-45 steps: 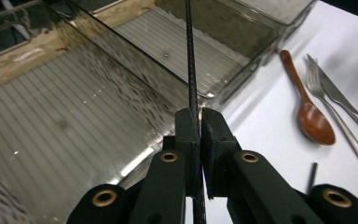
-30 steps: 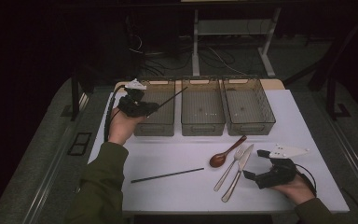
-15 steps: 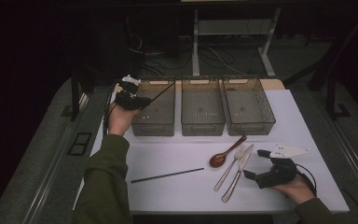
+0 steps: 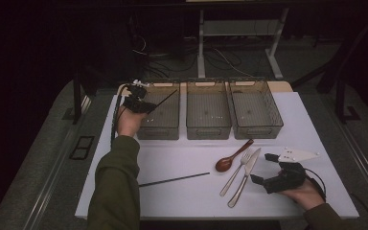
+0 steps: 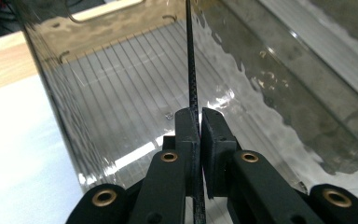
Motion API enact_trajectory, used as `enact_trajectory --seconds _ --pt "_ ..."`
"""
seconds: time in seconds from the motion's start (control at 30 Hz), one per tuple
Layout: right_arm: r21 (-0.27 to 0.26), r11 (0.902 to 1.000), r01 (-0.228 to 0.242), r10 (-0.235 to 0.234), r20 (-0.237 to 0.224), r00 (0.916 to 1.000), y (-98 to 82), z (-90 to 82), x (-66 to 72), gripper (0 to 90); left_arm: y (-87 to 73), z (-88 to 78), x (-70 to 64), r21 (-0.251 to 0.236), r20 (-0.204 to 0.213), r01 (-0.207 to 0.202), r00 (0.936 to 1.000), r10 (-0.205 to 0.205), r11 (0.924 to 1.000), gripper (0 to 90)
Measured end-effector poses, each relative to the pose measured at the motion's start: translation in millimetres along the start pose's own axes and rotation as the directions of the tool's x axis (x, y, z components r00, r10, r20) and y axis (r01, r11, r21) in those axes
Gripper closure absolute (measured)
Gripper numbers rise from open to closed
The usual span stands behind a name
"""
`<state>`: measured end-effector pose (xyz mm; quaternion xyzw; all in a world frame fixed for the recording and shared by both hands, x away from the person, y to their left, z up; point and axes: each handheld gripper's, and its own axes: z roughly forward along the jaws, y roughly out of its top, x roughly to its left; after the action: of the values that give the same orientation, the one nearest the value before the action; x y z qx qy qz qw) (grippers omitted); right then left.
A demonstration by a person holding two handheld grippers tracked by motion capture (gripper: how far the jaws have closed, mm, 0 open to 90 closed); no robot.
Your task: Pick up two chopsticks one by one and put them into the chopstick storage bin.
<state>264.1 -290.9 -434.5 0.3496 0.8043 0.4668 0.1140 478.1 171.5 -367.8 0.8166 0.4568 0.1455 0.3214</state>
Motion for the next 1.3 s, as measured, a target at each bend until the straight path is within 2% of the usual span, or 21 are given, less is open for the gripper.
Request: enact_trajectory --seconds 0.17,0.23,0.3,0.33,0.43,0.57,0.73,0.87,1.03,1.3 --pt "-0.002 1.0000 -0.001 0.001 0.000 1.0000 0.1 -0.6 -0.2 0.1 -1.0 8.8 -2.5 0.047 -0.005 0.001 1.0000 -0.001 0.9989 85.0" --pt "-0.002 1.0000 0.000 0.000 0.001 1.0000 0.1 -0.6 -0.2 0.0 -1.4 11.0 -2.0 0.058 0.007 0.007 0.9999 -0.008 0.9983 84.8" --pt "-0.003 1.0000 0.000 0.000 -0.001 1.0000 0.1 -0.9 -0.2 0.1 -1.2 10.6 -2.3 0.042 -0.004 -0.003 1.0000 0.003 0.9991 82.1" --pt "-0.004 1.0000 0.001 -0.001 0.000 1.0000 0.2 -1.1 -0.3 0.1 -0.7 10.0 -2.5 0.031 -0.008 -0.003 1.0000 0.004 0.9995 73.6" --pt "-0.004 1.0000 -0.001 0.001 0.000 1.0000 0.2 -1.2 -0.6 0.1 0.6 6.1 -3.5 0.006 -0.014 -0.022 0.9997 0.022 0.9997 64.0" --pt "-0.003 1.0000 0.001 -0.001 0.000 1.0000 0.2 -1.1 -0.3 0.1 0.9 -2.5 -5.2 -0.042 0.021 -0.029 0.9993 0.030 0.9987 56.5" --pt "-0.002 1.0000 0.000 0.000 0.003 1.0000 0.1 -0.7 -0.2 0.1 1.4 -14.0 -8.5 -0.073 0.059 -0.072 0.9953 0.076 0.9948 49.1" --pt "-0.002 1.0000 0.000 0.000 0.003 1.0000 0.1 -0.8 -0.1 0.1 1.3 -25.4 -15.0 -0.110 0.107 -0.094 0.9886 0.106 0.9894 42.7" --pt "-0.002 1.0000 -0.001 0.001 0.004 1.0000 0.1 -0.6 -0.2 0.1 0.7 -39.8 -24.6 -0.149 0.132 -0.138 0.9786 0.158 0.9793 38.4" --pt "-0.002 1.0000 -0.003 0.003 0.004 1.0000 0.1 -0.6 0.0 0.1 -8.9 -57.1 -41.7 -0.193 0.173 -0.174 0.9627 0.208 0.9657 32.8"
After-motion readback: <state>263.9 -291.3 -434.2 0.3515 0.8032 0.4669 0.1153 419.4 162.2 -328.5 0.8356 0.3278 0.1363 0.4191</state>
